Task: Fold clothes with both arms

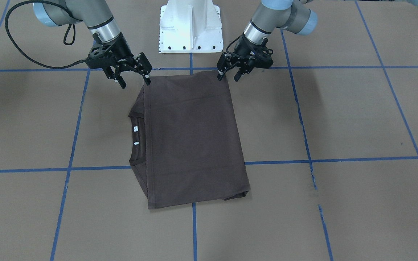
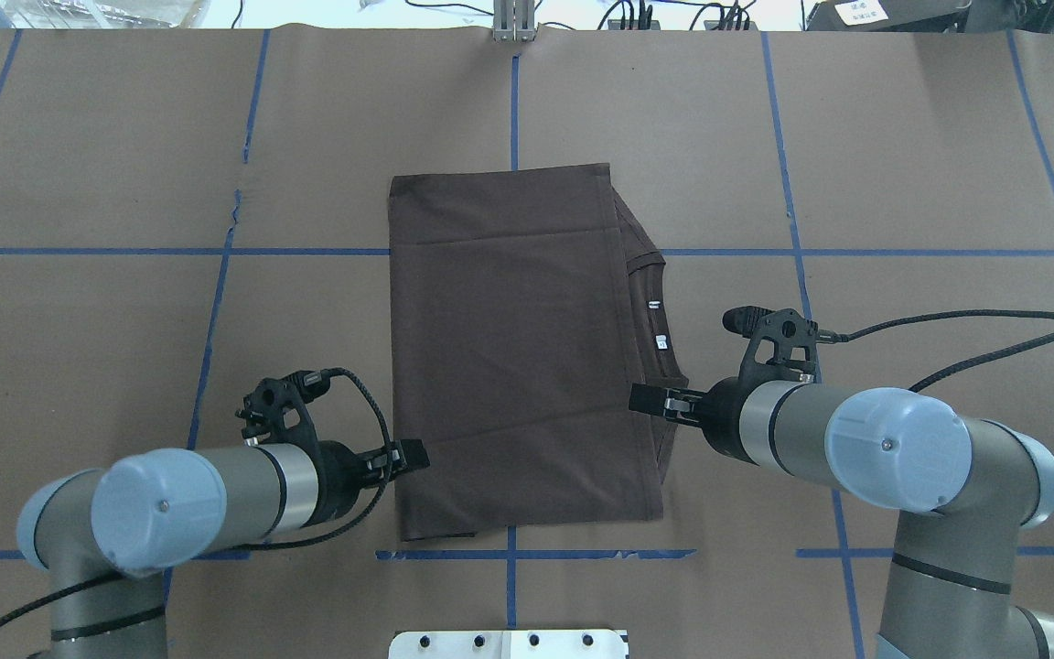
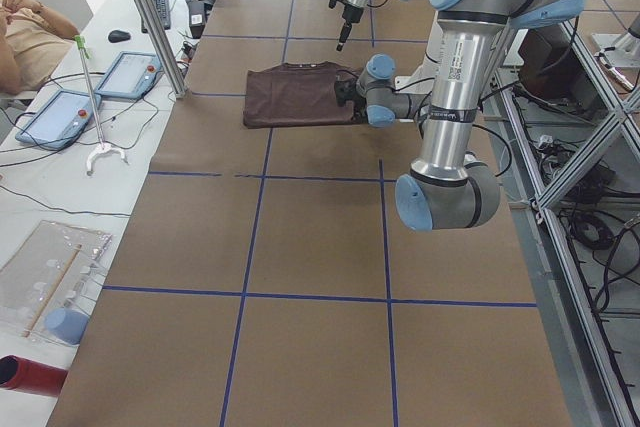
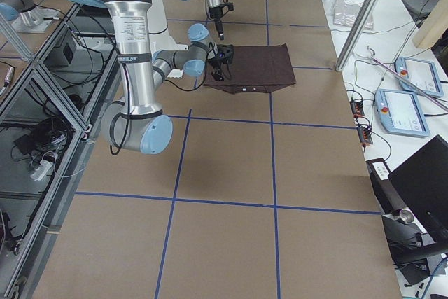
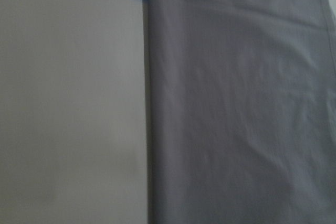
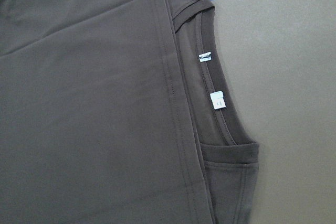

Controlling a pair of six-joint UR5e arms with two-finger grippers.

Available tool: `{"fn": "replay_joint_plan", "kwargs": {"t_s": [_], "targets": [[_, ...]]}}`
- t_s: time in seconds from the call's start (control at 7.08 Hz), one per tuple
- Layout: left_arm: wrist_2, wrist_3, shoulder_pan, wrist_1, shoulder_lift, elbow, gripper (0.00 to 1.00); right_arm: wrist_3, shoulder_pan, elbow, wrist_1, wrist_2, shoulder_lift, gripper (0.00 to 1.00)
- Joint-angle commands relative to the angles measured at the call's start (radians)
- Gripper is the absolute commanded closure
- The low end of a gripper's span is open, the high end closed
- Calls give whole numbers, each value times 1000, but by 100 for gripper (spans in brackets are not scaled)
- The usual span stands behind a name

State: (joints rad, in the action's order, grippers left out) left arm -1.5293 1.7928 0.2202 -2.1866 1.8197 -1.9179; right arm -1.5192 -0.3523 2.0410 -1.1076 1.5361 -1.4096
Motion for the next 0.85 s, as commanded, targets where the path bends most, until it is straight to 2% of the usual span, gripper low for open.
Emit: {"fn": "replay_joint_plan", "kwargs": {"t_s": [0.0, 0.71], "targets": [[109, 160, -94, 10, 1, 5, 52, -2, 1, -2, 0, -7, 1, 0], [109, 166, -105, 10, -10, 17, 51, -2, 1, -2, 0, -10, 5, 0]]}}
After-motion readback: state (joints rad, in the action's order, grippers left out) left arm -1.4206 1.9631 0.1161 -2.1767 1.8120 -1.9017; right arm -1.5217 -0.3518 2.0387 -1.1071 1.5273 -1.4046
